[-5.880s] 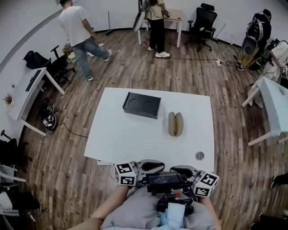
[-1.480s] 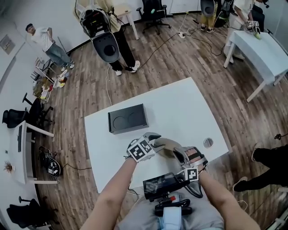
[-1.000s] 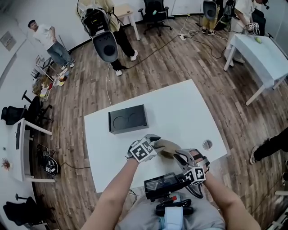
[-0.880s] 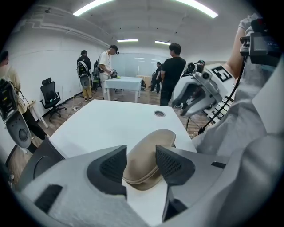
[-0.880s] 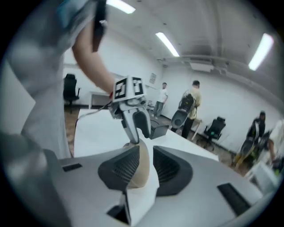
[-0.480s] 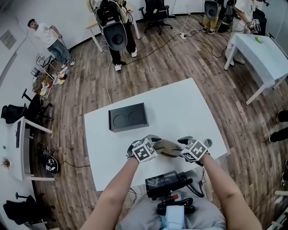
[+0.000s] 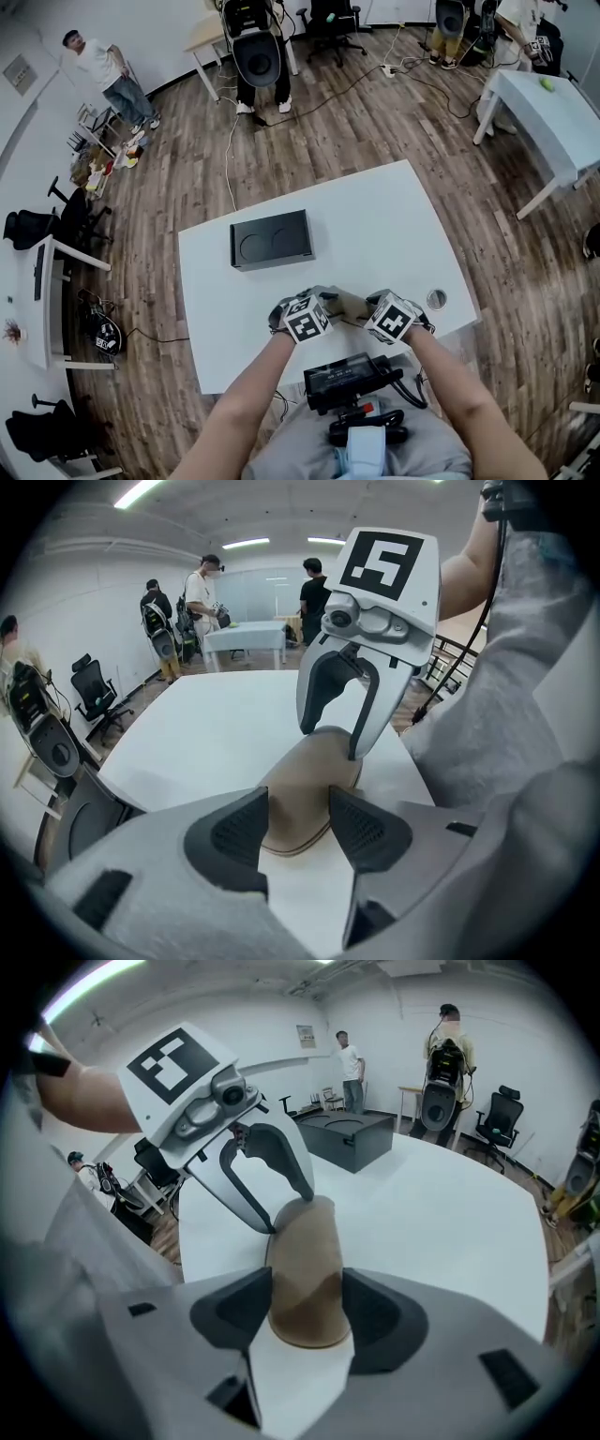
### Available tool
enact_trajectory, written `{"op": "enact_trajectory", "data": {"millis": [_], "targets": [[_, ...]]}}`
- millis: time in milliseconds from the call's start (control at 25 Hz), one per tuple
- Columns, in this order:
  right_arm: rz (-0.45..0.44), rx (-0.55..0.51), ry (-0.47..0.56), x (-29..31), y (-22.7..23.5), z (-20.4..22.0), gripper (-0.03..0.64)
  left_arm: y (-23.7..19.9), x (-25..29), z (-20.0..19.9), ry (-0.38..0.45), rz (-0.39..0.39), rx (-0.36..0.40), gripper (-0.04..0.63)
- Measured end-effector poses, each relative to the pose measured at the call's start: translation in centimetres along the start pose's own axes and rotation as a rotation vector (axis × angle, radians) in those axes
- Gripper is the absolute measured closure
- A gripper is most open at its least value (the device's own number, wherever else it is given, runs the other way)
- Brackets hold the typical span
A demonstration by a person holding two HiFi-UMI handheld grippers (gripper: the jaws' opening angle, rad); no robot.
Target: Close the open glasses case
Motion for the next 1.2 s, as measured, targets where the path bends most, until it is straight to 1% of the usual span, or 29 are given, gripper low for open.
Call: {"op": "enact_trajectory", "data": {"millis": [80,160,280,480,760,880,920,960,1120,1200], "targets": [[0.005,-0.041,0.017,-0.1,-0.2,-0.9,0.383,0.1,0.2,0.2,0.004,-0.007,0.007,0.405],[0.009,-0.064,0.011,0.0,-0.3,-1.3,0.383,0.1,0.2,0.4,0.011,-0.013,0.009,0.405],[0.011,-0.067,-0.011,0.1,-0.5,-1.1,0.383,0.2,0.2,0.6,0.018,-0.019,0.014,0.405],[0.009,-0.065,0.028,0.2,-0.2,-1.1,0.383,0.3,0.4,0.6,0.023,-0.021,0.014,0.405],[0.01,-0.06,0.026,0.1,0.0,-1.1,0.383,0.1,0.3,0.5,0.021,-0.024,0.016,0.405],[0.011,-0.057,0.034,0.3,0.0,-1.1,0.383,0.1,0.3,0.7,0.039,-0.061,0.025,0.398],[0.009,-0.058,0.035,0.3,0.0,-1.1,0.383,0.1,0.3,0.8,0.055,-0.081,0.012,0.378],[0.008,-0.059,0.035,0.3,0.0,-1.0,0.383,0.2,0.1,0.9,0.075,-0.097,-0.016,0.376],[0.015,-0.064,0.037,0.2,0.2,-0.8,0.383,0.5,-1.8,1.7,0.184,-0.134,-0.163,0.376],[0.018,-0.061,0.029,0.2,0.2,-0.7,0.383,1.1,-4.1,2.2,0.266,-0.176,-0.253,0.376]]}}
Point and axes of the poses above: the fingertips, and each gripper's own axes: x forward along the fingers, y to its right, z out of its underside, the point moved 8 cm from there along -x, backward along the fingers, and after that the axes turned 2 degrees about -x, right-handed, at the moved point
